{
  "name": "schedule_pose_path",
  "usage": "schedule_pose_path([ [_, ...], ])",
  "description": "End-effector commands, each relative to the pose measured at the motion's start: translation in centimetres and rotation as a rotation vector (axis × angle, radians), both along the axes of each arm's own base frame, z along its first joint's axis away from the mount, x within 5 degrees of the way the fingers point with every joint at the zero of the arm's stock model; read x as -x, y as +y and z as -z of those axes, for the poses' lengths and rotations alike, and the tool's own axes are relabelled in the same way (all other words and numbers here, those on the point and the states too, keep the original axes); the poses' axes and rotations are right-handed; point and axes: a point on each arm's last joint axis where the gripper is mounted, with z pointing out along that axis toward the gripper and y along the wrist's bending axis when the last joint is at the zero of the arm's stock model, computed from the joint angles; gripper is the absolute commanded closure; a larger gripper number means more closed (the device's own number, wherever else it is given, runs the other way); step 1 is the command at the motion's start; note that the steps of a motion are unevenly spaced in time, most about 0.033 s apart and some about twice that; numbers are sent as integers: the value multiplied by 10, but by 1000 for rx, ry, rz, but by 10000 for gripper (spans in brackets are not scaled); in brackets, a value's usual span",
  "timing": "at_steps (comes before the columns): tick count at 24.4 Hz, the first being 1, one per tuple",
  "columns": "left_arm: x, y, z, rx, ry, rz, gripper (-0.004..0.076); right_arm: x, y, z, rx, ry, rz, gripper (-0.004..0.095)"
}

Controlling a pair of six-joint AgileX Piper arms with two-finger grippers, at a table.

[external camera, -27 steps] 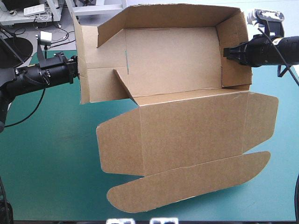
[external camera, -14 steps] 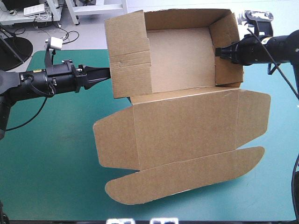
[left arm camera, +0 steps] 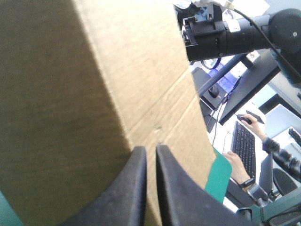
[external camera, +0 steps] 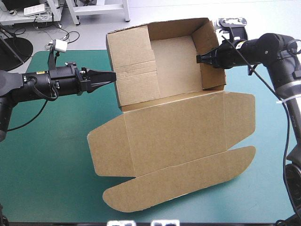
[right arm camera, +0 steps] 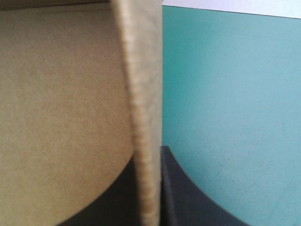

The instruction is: Fold the box

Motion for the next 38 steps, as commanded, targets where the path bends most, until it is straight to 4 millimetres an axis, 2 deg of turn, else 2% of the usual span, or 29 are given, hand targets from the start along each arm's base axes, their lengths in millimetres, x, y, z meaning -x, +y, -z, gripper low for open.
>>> schedule_pose_path([
  [1, 17, -5, -19, 32, -78, 66, 546, 7, 7, -24, -75, -114, 16, 921],
  [4, 11, -1, -13, -37, -77, -4, 387, 6, 8, -23, -80, -110, 18, 921],
  [7, 4, 4, -9, -84, -55, -90, 309, 6, 8, -23, -80, -108, 17, 921],
  [19, 2, 5, -12, -50, -59, -122, 301, 7, 8, -22, -75, -101, 16, 921],
  [24, -7, 10, -38, 145, -196, -259, 346, 10, 8, -20, -63, -60, 2, 921],
  [27, -19, 33, -56, 167, -295, -486, 392, 13, 8, -16, -48, -14, -17, 921],
  [28, -23, 45, -59, 172, -315, -557, 405, 14, 9, -16, -46, -3, -22, 921],
  [29, -28, 65, -60, 172, -328, -657, 421, 15, 9, -15, -44, 6, -26, 921],
  [30, -31, 74, -59, 171, -325, -697, 429, 16, 9, -16, -45, 6, -25, 921],
  [31, -36, 96, -55, 153, -321, -775, 451, 17, 8, -17, -46, 5, -25, 921],
  [33, -44, 121, -45, 121, -286, -831, 469, 22, 9, -22, -61, -5, -30, 921],
  [35, -51, 139, -33, 101, -232, -865, 470, 27, 8, -27, -72, -18, -33, 923],
  [38, -66, 163, -5, -9, -129, -879, 470, 40, 6, -40, -82, -55, -36, 923],
])
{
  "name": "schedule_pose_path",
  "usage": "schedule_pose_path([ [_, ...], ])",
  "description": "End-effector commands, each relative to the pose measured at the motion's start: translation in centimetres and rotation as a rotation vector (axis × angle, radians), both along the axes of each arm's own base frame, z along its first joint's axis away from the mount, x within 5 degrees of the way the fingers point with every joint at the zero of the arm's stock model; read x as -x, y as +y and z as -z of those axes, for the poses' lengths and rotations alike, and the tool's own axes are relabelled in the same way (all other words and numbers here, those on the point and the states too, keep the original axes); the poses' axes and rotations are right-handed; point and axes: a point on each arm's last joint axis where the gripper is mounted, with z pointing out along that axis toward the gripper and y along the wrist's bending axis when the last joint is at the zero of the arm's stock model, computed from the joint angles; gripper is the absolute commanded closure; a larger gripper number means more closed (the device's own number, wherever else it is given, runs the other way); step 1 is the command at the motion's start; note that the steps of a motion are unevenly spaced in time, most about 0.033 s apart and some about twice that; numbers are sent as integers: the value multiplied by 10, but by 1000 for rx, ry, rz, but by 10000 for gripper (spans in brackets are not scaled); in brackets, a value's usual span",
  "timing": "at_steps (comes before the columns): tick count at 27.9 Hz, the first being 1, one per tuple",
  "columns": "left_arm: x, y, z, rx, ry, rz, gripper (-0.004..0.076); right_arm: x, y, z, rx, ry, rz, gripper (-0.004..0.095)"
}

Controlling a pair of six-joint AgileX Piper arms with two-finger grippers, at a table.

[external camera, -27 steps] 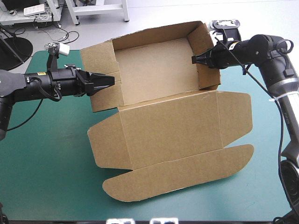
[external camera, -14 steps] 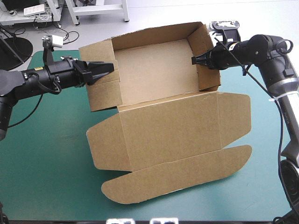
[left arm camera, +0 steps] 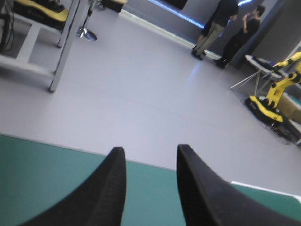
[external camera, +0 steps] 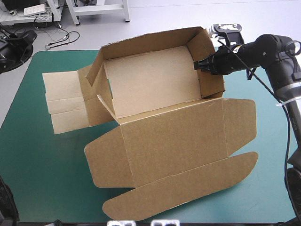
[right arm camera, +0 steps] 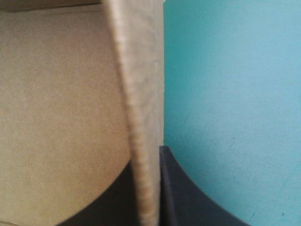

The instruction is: Fold the box

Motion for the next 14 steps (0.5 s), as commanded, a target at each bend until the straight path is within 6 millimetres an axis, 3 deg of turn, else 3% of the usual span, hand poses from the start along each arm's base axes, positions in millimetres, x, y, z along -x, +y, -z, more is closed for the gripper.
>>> schedule_pose_path([
  [1, -2, 12, 3, -11, 45, 3, 470, 31, -1, -44, -105, -146, 1, 922],
  [8, -24, 23, 48, -53, 240, 83, 470, 60, -5, -69, -132, -220, -8, 923],
  [14, -27, 11, 77, 30, 400, 338, 472, 68, -7, -79, -168, -269, 14, 922],
])
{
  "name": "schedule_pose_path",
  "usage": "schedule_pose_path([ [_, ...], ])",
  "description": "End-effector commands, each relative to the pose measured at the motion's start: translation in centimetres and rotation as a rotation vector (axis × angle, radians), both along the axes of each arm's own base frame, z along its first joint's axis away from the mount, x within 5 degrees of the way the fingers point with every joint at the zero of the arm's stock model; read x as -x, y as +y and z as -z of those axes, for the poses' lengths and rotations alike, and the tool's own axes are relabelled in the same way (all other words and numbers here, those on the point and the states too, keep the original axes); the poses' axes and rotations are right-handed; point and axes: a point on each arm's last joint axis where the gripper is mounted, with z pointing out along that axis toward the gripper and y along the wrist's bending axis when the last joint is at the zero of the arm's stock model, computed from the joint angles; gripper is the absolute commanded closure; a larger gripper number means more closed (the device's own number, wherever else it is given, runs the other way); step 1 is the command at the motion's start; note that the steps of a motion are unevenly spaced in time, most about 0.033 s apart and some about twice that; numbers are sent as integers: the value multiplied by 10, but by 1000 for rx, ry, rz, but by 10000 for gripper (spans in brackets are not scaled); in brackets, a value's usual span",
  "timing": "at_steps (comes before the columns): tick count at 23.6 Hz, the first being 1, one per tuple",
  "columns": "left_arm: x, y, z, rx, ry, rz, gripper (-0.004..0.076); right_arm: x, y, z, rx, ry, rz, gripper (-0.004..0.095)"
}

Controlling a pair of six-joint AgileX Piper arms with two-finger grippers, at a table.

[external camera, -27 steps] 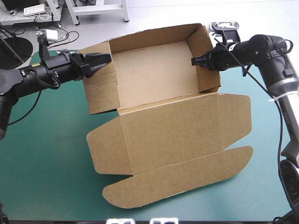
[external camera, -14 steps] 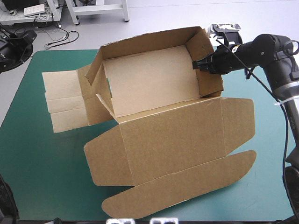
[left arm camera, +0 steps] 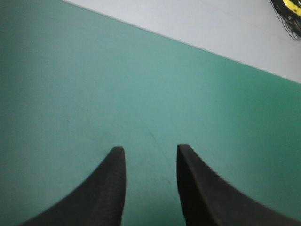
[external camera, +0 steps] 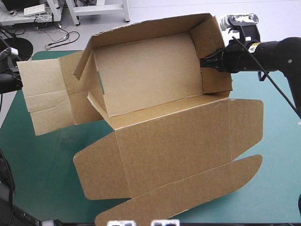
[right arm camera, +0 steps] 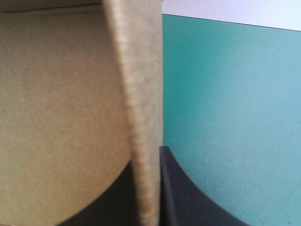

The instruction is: Fold the box

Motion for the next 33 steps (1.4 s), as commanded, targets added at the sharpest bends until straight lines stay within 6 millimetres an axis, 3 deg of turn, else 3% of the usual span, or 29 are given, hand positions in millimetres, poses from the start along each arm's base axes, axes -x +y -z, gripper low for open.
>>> schedule_pose_path([
  [1, 12, -17, -21, 94, -13, 139, 476, 15, 0, -29, -107, -137, 24, 922],
  [2, 16, -22, -21, 142, 9, 208, 484, 13, 0, -30, -118, -147, 34, 922],
  [6, 24, -37, -36, 171, 5, 205, 494, 11, -1, -33, -138, -183, 53, 922],
  [11, 57, -89, -80, 125, -118, 330, 495, 0, -1, -28, -131, -185, 75, 922],
  [16, 89, -107, -112, 129, -234, 365, 497, -15, 2, -18, -142, -151, 84, 922],
  [28, 109, -116, -131, 201, -296, 381, 503, -29, 5, -9, -153, -138, 90, 922],
  [33, 111, -136, -132, 216, -295, 461, 503, -36, 6, -3, -150, -122, 91, 922],
])
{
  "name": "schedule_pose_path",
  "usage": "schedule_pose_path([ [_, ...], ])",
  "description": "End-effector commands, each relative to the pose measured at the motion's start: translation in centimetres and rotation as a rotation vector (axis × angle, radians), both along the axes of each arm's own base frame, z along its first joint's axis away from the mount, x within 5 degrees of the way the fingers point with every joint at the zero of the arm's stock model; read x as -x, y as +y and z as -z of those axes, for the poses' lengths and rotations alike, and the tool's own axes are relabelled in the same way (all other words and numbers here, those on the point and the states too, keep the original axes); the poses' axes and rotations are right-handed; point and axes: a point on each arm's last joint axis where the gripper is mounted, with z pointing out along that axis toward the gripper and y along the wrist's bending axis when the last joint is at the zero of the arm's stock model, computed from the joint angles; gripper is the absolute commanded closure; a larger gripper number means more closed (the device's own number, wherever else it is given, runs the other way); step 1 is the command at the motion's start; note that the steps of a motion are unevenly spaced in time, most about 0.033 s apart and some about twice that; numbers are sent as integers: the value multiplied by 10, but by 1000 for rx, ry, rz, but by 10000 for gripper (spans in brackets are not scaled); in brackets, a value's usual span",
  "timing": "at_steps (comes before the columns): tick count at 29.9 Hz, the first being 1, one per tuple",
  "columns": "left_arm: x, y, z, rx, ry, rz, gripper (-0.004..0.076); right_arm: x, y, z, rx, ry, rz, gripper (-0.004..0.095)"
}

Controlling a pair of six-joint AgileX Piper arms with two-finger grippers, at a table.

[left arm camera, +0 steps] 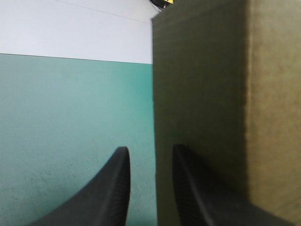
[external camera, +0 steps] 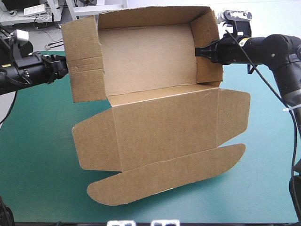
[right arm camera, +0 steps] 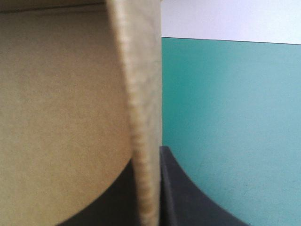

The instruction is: Fold the box

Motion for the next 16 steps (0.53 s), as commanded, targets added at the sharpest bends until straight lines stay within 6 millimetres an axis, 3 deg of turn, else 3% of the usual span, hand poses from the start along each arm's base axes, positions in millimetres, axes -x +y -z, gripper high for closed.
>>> schedule_pose_path([
  [1, 19, -25, -21, 62, -60, 137, 503, 7, 1, -23, -87, -103, 17, 922],
  [10, 21, -35, -20, 41, -90, 185, 499, -1, 3, -16, -99, -84, 12, 922],
  [16, 22, -36, -21, 55, -86, 194, 391, -8, 6, -10, -114, -64, -1, 922],
])
